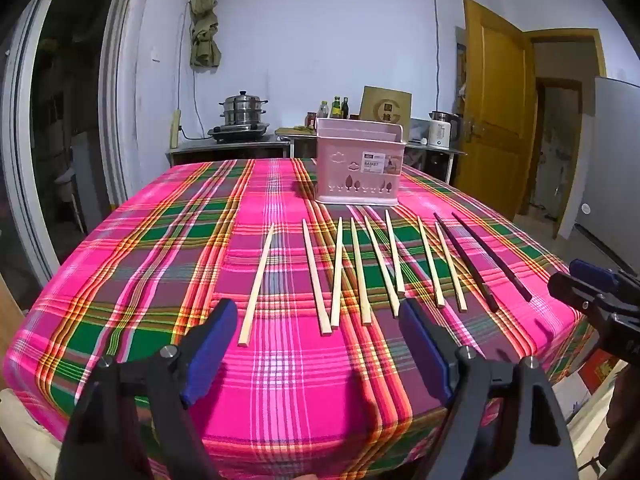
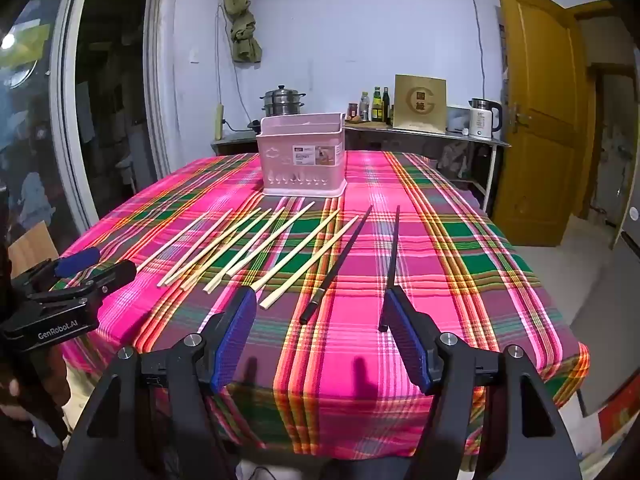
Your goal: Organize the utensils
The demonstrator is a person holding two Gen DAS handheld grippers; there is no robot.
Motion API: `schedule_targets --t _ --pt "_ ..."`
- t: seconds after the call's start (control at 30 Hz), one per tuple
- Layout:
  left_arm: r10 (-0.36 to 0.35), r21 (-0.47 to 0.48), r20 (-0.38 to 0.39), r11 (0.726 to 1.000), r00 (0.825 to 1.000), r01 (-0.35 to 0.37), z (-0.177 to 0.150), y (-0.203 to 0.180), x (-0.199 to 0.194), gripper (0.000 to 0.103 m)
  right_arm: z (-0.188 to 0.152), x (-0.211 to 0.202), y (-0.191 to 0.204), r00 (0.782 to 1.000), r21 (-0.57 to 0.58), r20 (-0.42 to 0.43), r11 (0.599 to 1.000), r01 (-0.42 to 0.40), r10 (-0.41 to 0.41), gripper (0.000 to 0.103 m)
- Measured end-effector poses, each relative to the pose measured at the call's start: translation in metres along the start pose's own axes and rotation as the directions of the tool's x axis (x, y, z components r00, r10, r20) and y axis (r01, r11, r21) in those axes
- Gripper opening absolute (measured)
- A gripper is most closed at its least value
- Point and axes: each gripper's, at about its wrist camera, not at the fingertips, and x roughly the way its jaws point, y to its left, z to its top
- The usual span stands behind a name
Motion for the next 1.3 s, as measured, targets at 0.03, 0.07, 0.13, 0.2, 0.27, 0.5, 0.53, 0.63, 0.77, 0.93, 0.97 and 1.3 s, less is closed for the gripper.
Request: schedule_targets --t 0.03,0.07,0.13,0.2,0.27,0.5,0.53,0.63,0.77,0.93,0.97,1.3 --pt "0.001 0.001 0.0 1.0 1.0 -0.001 0.0 0.0 0.0 0.084 0.0 0.0 0.0 1.0 0.001 0.0 1.0 0.0 0.0 0.067" --pt "-0.002 -0.012 -0.018 1.0 1.0 0.001 0.001 0.001 0.001 0.084 0.0 0.001 0.001 1.0 0.002 0.0 1.0 0.0 0.0 0.067" --pt "-0.001 -0.009 -0.019 1.0 1.0 0.001 0.001 0.003 0.002 0.084 0.003 0.002 -0.003 1.0 0.003 -0.002 1.0 0.002 -0.002 0.067" --pt "-0.004 -0.011 -0.023 1.0 1.0 0.004 -0.002 0.004 0.004 0.084 0.005 0.004 -0.003 1.0 0.005 -0.002 1.0 0.001 -0.001 0.067" --pt "-0.002 -0.009 -0.023 1.0 1.0 0.002 0.0 0.003 0.004 0.084 0.001 -0.002 -0.002 1.0 0.0 0.005 1.0 0.004 -0.004 0.067" --pt "0.007 -0.002 -0.02 1.0 1.0 -0.007 0.001 0.0 0.0 0.084 0.002 -0.002 0.0 1.0 -0.002 0.014 1.0 0.006 -0.005 0.067" --pt "0.009 -0.002 -0.02 1.0 1.0 -0.009 0.001 0.0 0.0 0.084 0.002 -0.003 0.0 1.0 -0.004 0.016 1.0 0.006 -0.006 0.067" --pt "0.008 -0.001 -0.019 1.0 1.0 -0.008 0.001 0.0 0.0 0.084 0.003 -0.004 -0.002 1.0 -0.001 0.019 1.0 0.005 -0.005 0.067" --pt "0.01 -0.002 -0.018 1.0 1.0 -0.01 0.002 0.0 0.001 0.084 0.004 -0.006 -0.002 1.0 0.001 0.021 1.0 0.005 -0.005 0.067" --pt "0.01 -0.002 -0.018 1.0 1.0 -0.01 0.002 0.0 0.001 0.084 0.005 -0.008 -0.001 1.0 0.0 0.025 1.0 0.005 -0.005 0.067" --pt "0.009 -0.003 -0.018 1.0 1.0 -0.009 0.002 0.0 0.001 0.084 0.006 -0.008 -0.001 1.0 0.0 0.026 1.0 0.006 -0.006 0.067" --pt "0.005 -0.005 -0.011 1.0 1.0 -0.005 0.004 0.001 -0.003 0.084 0.006 -0.01 0.001 0.999 -0.003 0.031 1.0 0.007 -0.007 0.067"
